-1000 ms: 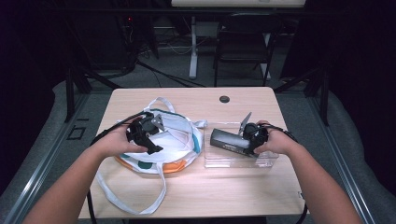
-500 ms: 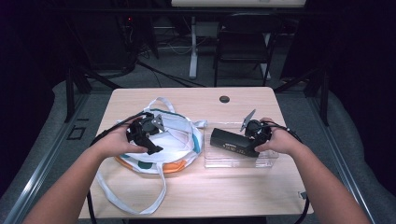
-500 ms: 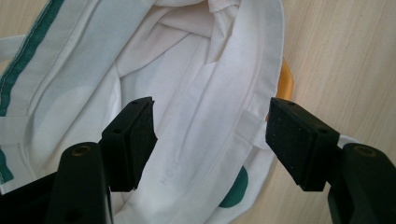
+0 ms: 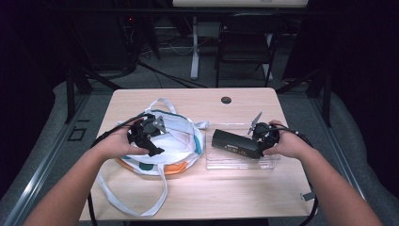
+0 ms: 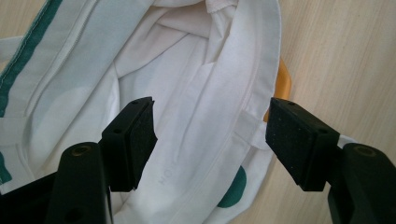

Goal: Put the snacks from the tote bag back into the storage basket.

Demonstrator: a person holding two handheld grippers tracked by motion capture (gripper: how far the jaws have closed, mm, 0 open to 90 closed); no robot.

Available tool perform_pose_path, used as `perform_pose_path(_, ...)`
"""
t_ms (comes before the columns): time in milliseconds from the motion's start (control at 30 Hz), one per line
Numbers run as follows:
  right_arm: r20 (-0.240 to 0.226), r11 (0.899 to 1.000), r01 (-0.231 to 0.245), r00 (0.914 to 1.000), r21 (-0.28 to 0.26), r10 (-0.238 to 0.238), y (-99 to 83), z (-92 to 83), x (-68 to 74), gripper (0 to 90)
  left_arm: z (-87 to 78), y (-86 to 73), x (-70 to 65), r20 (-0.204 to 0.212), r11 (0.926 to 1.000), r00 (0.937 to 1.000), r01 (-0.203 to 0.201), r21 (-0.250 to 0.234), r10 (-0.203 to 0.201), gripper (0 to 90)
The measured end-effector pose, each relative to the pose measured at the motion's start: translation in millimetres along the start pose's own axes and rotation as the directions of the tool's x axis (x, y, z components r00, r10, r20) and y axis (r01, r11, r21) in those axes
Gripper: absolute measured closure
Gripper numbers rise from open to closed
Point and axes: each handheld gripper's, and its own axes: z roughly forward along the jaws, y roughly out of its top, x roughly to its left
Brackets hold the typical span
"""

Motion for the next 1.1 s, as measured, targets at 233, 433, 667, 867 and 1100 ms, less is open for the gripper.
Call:
perform_pose_path(233, -0.012, 1.0, -0.008, 0.9999, 0.022, 0.008, -4.5, 2.6, -1.2, 30.3, 1.7, -1.4, -0.6, -0.002, 0.9999, 1.0, 0.009, -0.006, -0.009, 32.6)
perform_pose_path(433, -0.027, 0.999, -0.028, 0.9992, 0.03, 0.029, -7.3, 7.9, -1.0, 34.6, 3.4, -2.3, 0.3, 0.001, 1.0, 1.0, 0.006, 0.0, -0.006, 32.6)
perform_pose_path(667, -0.02, 0.999, -0.033, 0.9992, 0.036, 0.034, -7.2, 14.4, -1.2, 37.6, 4.6, -1.9, 0.7, 0.0, 1.0, 1.0, 0.007, -0.001, -0.007, 32.7)
perform_pose_path(867, -0.007, 1.0, -0.014, 0.9999, 0.011, 0.014, -5.2, 16.8, -1.2, 37.9, 5.8, -1.2, 0.3, 0.003, 1.0, 1.0, 0.006, 0.003, -0.006, 32.6)
perform_pose_path(1100, 0.012, 1.0, 0.019, 0.9998, -0.008, -0.019, -2.1, 21.7, -4.4, 36.9, 8.0, -1.8, 0.3, 0.001, 0.9999, 0.9999, 0.011, 0.005, -0.011, 32.6)
